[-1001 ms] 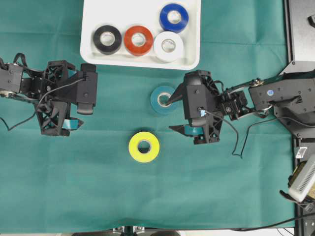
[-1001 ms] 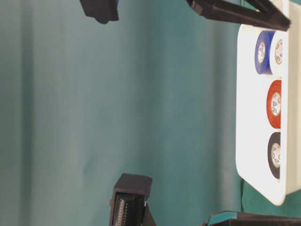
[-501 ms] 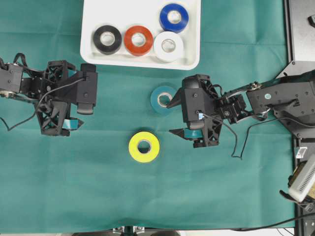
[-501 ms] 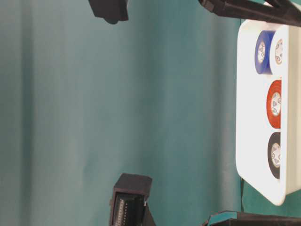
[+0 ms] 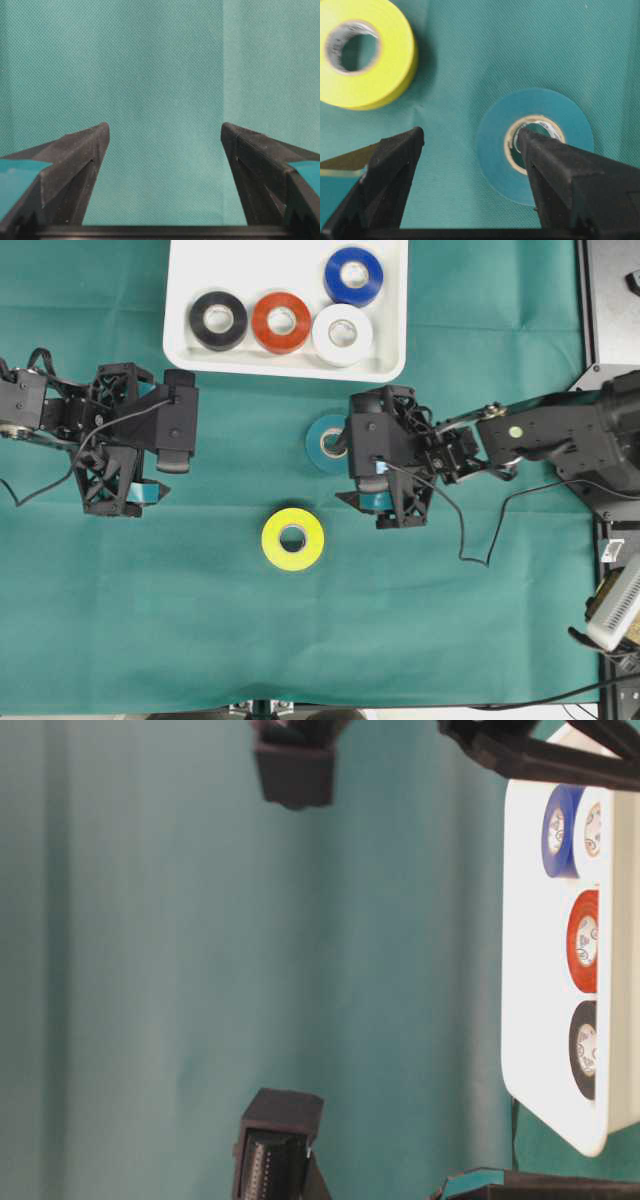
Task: Put the tape alternately from left to right into the white case.
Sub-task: 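Lower the right gripper into the teal roll's hole and grasp it, then lift the teal roll and carry it to the tray's top, then release the teal roll in the tray and withdraw the right gripper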
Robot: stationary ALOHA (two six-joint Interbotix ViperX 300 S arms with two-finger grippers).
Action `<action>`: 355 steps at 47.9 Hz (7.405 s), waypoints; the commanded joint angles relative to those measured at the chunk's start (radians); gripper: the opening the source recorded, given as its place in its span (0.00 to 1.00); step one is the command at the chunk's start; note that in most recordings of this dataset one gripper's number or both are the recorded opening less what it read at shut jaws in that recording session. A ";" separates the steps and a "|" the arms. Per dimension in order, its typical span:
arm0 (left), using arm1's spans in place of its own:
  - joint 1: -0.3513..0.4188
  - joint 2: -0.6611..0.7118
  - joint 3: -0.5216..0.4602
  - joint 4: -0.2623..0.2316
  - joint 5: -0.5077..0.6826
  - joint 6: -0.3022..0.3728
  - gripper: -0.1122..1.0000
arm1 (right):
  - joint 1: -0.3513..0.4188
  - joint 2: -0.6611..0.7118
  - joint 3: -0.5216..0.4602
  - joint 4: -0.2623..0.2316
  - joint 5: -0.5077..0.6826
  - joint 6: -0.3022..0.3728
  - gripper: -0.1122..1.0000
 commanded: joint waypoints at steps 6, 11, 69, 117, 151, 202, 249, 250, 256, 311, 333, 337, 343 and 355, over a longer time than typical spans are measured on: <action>-0.003 -0.018 -0.008 -0.002 -0.005 0.000 0.58 | -0.021 0.023 -0.021 -0.005 -0.005 0.000 0.84; -0.003 -0.018 -0.008 -0.002 -0.006 0.002 0.58 | -0.021 0.037 -0.021 -0.003 -0.006 0.000 0.84; -0.003 -0.018 -0.006 -0.002 -0.006 0.000 0.58 | -0.025 0.080 -0.046 -0.003 -0.009 0.000 0.34; -0.003 -0.021 -0.006 -0.002 -0.006 0.000 0.59 | -0.023 -0.127 -0.081 0.002 0.084 0.006 0.34; -0.003 -0.017 -0.009 -0.002 -0.006 0.000 0.59 | -0.216 -0.077 -0.164 -0.063 0.087 -0.029 0.34; -0.003 -0.014 -0.009 -0.002 -0.006 0.000 0.58 | -0.509 0.127 -0.310 -0.163 0.008 -0.031 0.33; -0.003 -0.015 -0.012 -0.002 -0.006 0.000 0.58 | -0.540 0.150 -0.314 -0.164 -0.038 -0.026 0.35; -0.003 -0.014 -0.012 -0.002 -0.006 0.000 0.58 | -0.540 0.152 -0.314 -0.163 -0.037 -0.026 0.38; -0.003 -0.015 -0.012 -0.002 -0.006 0.000 0.58 | -0.540 0.150 -0.314 -0.164 -0.037 -0.028 0.71; -0.003 -0.015 -0.014 -0.002 -0.005 0.002 0.59 | -0.396 0.005 -0.190 -0.163 -0.026 -0.017 0.85; -0.003 -0.014 -0.017 -0.002 -0.005 0.000 0.58 | -0.291 -0.018 -0.167 -0.163 -0.020 -0.017 0.85; -0.003 -0.014 -0.017 -0.002 -0.005 0.000 0.59 | -0.270 -0.023 -0.164 -0.163 -0.020 -0.017 0.85; -0.005 -0.015 -0.018 -0.002 -0.003 0.000 0.58 | -0.232 -0.035 -0.153 -0.163 -0.020 -0.015 0.85; -0.003 -0.014 -0.018 -0.002 -0.003 0.000 0.58 | -0.153 -0.058 -0.117 -0.158 -0.020 -0.011 0.85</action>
